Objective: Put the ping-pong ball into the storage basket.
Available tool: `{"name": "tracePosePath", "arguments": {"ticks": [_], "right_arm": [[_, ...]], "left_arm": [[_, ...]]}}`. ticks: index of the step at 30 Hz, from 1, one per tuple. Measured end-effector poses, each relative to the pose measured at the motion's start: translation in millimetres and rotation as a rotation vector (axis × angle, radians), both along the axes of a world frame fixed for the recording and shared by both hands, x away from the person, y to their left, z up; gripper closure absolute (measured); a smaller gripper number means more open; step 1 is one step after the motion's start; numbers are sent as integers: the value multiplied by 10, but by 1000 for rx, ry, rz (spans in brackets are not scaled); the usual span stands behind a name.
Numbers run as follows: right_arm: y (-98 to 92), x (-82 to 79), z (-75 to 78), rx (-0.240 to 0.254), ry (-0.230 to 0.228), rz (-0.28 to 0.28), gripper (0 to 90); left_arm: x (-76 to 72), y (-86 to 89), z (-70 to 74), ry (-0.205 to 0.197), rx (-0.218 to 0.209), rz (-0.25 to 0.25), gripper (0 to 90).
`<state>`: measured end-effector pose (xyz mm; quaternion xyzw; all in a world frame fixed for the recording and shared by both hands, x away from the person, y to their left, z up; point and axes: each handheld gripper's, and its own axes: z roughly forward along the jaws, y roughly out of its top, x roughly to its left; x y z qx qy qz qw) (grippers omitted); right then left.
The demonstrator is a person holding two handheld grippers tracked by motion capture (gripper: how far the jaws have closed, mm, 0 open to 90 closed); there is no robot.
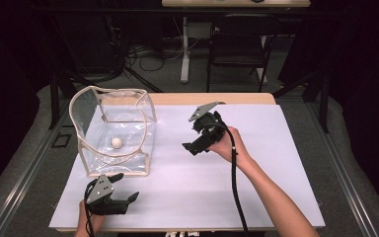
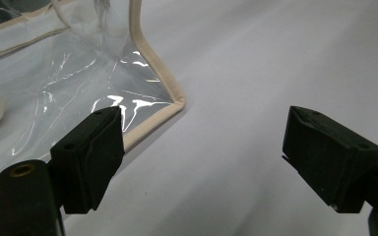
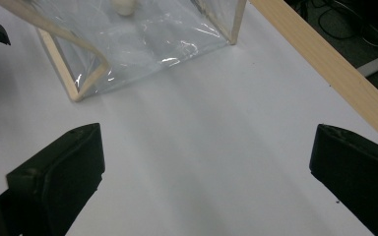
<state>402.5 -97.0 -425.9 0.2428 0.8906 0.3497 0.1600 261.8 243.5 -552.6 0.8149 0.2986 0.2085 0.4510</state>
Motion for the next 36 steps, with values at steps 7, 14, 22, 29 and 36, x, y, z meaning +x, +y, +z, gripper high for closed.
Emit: {"name": "tracePosePath", "arguments": {"ticks": [7,14,22,29,36], "right_arm": [[-148,-71,-87,2,3,-18,0],[-264,-138,-181,7,11,-36,0],[-395,-228,-286,15,9,-54,0],[-524,-305,-373,26,9,-69,0],[-639,-386,-461,33,12,-81,0]], "left_arm": [[0,-5,-2,3,-1,1,163],[-1,-3,-1,1,0,1,163],[-3,-4,-1,0,2,0,163],[-4,-5,-2,1,0,2,163],[-3,-4,-2,0,3,2,163]]}}
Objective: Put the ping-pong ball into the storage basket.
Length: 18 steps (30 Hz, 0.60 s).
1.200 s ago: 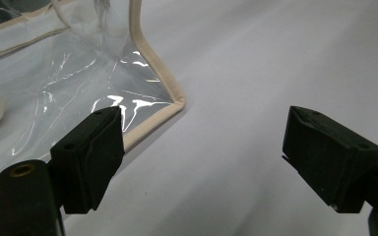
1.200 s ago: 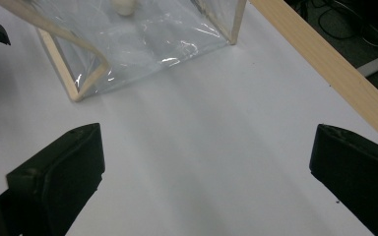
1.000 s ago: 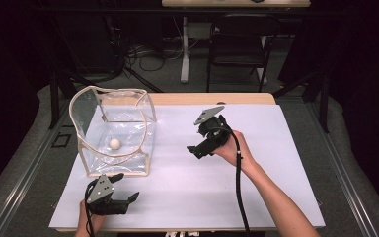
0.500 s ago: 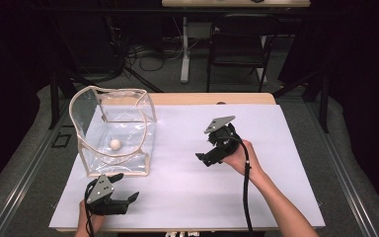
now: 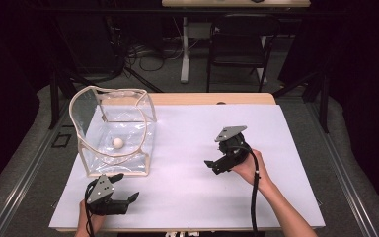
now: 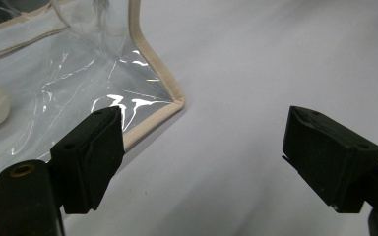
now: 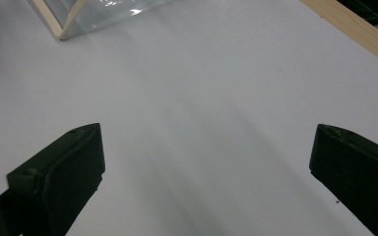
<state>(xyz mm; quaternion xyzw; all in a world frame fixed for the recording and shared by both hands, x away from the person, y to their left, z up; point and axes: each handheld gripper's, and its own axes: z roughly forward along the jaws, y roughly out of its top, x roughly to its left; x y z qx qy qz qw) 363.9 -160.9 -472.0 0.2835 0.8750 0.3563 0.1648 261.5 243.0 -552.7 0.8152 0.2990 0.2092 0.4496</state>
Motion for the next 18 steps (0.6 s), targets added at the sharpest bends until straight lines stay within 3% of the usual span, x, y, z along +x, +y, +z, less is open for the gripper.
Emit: {"name": "tracePosePath", "arguments": {"ticks": [18], "right_arm": [[-231,-251,-232,13,0,-28,0]], "left_arm": [[-1,-9,-4,4,1,1,163]]}}
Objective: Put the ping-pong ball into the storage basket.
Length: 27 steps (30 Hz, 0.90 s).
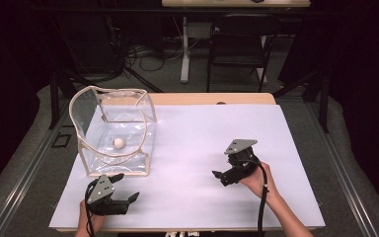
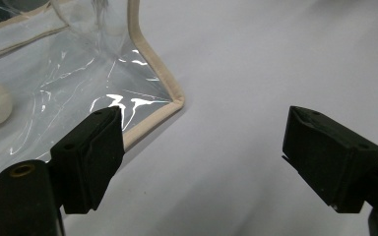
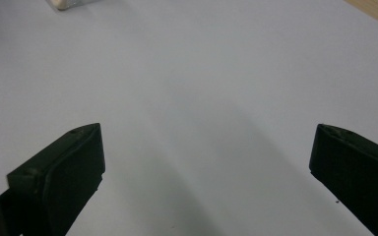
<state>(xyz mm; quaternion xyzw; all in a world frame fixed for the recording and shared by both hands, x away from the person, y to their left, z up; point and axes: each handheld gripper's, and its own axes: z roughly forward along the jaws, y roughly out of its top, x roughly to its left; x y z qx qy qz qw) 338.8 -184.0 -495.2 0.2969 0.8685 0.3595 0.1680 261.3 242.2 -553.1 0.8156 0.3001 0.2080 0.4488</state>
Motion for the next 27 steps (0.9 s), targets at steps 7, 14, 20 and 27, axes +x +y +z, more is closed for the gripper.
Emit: {"name": "tracePosePath", "arguments": {"ticks": [7,14,20,27], "right_arm": [[-67,-102,-38,7,-8,-8,0],[-139,-214,-91,5,-6,-18,1],[-228,-278,-189,7,5,-38,1],[-329,-343,-303,13,19,-65,1]], "left_arm": [[1,4,1,-2,0,3,163],[3,2,0,-1,2,4,163],[5,1,-2,-1,2,5,163],[6,-1,-3,0,5,4,163]]}}
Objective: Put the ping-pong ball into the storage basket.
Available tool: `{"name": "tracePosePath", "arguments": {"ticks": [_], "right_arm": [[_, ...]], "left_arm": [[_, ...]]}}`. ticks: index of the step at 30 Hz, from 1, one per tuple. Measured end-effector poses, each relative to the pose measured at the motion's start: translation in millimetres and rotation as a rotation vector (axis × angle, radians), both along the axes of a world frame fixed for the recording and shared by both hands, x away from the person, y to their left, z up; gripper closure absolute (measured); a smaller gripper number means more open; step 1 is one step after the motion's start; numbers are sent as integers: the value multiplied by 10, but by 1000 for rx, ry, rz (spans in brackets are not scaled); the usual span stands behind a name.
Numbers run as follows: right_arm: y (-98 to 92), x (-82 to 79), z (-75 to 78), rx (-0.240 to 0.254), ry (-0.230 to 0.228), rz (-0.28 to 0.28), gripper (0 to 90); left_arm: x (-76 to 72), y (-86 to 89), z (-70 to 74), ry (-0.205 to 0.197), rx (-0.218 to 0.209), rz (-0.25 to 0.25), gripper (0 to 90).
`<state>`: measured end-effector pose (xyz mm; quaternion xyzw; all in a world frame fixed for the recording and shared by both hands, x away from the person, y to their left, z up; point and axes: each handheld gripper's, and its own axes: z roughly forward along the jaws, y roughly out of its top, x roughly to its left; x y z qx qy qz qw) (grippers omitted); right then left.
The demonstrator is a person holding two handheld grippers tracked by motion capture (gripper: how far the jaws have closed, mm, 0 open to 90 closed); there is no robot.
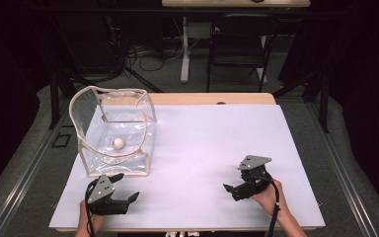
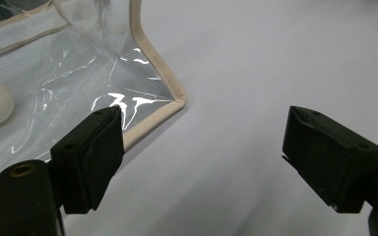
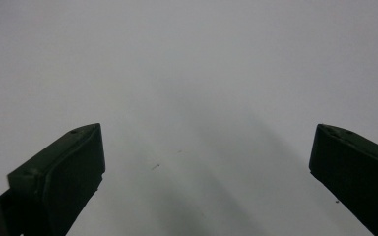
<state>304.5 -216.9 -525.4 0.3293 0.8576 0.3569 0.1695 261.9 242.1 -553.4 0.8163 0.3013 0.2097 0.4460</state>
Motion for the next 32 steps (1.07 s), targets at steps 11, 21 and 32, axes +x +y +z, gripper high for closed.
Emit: {"name": "tracePosePath", "arguments": {"ticks": [11,21,32], "right_arm": [[-89,-81,-121,-5,1,-19,1],[-187,-212,-211,7,-21,-50,1],[-246,-290,-301,30,-24,-73,0]], "left_arm": [[0,0,-3,-1,3,2,163],[-1,-6,-5,0,5,0,163],[27,-27,-30,30,27,-15,163]]}}
